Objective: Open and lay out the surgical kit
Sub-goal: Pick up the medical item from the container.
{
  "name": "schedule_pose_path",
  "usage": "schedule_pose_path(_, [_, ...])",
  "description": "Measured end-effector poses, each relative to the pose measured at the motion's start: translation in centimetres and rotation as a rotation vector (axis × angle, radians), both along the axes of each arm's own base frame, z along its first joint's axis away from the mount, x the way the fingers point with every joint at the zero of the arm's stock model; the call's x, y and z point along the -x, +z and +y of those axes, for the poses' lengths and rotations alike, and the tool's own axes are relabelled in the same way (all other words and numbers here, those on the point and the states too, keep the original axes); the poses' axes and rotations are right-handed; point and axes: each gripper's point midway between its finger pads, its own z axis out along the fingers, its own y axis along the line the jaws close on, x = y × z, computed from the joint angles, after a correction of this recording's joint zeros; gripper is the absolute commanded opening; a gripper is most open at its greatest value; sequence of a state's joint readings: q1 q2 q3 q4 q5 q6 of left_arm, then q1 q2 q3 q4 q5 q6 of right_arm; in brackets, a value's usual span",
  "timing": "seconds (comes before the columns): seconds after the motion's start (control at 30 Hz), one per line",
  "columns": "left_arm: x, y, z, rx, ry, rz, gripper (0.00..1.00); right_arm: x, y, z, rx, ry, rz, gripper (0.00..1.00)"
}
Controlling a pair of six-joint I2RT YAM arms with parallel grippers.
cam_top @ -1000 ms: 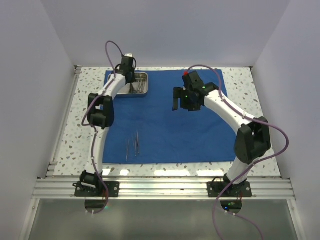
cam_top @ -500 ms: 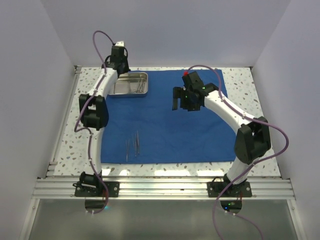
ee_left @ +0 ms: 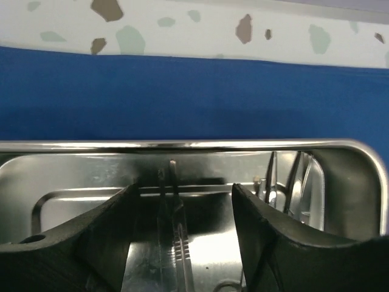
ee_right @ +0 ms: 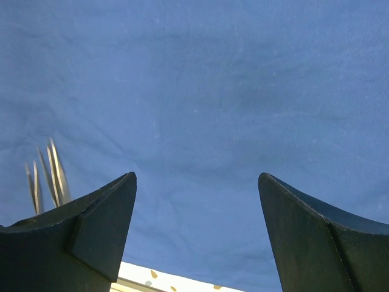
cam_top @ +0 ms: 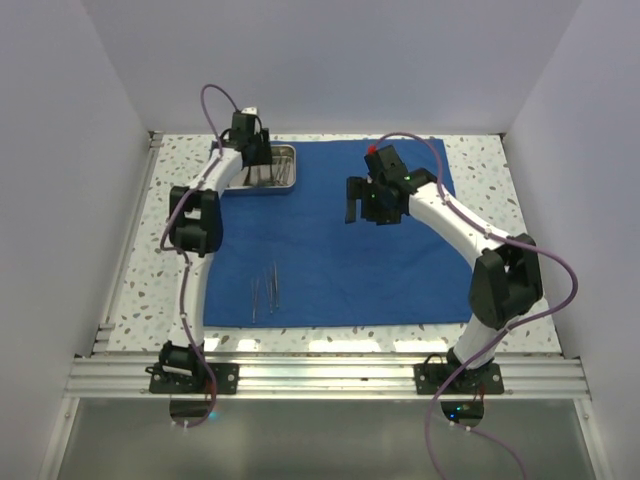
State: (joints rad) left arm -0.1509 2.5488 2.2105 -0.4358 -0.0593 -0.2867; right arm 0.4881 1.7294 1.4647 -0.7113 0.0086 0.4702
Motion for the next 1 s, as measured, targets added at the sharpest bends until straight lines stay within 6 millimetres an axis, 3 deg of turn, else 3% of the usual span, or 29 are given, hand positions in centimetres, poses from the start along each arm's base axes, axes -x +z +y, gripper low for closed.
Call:
schedule_pose_path(0.13, [-1.3,0.0,-0.3,0.007,-0.004,-0.041,0.64,0.9,-1.1,-0.5,0.015,-0.001,0.028,0.85])
schedule_pose_path(0.2, [-2.0,0.0,-0.4,0.007,-0.005,-0.067,0.50,1.4,-1.6,-0.8,0.023,-0.001,0.043,0.85])
schedule_pose_path(0.23, [-2.2,0.0,-0.4,0.005,-0.007,-0.072,0.50,1.7,-1.9,-0.9,0.028,-0.001,0.052,0.85])
schedule_pose_path(0.5, [-2.7,-0.2,-0.5,-0.012,-0.016,-0.089,0.22,2.2,-2.5,-1.2,0.034,-0.009,0.071,0.85])
schedule_pose_path(0.6, [-2.7,-0.2,-0.6,-0.017,-0.016,-0.089,0.11,2.2,-2.5,-1.1,0.031,-0.012,0.071,0.85])
schedule_pose_path(0.63, [-2.7,-0.2,-0.6,-0.020,-0.018,-0.089,0.02,2.2,-2.5,-1.1,0.030,-0.015,0.071,0.85])
schedule_pose_path(1.0, [-2.6,-0.2,-0.8,-0.026,-0.027,-0.090,0.00,2.4,-2.9,-1.2,0.023,-0.032,0.079,0.84])
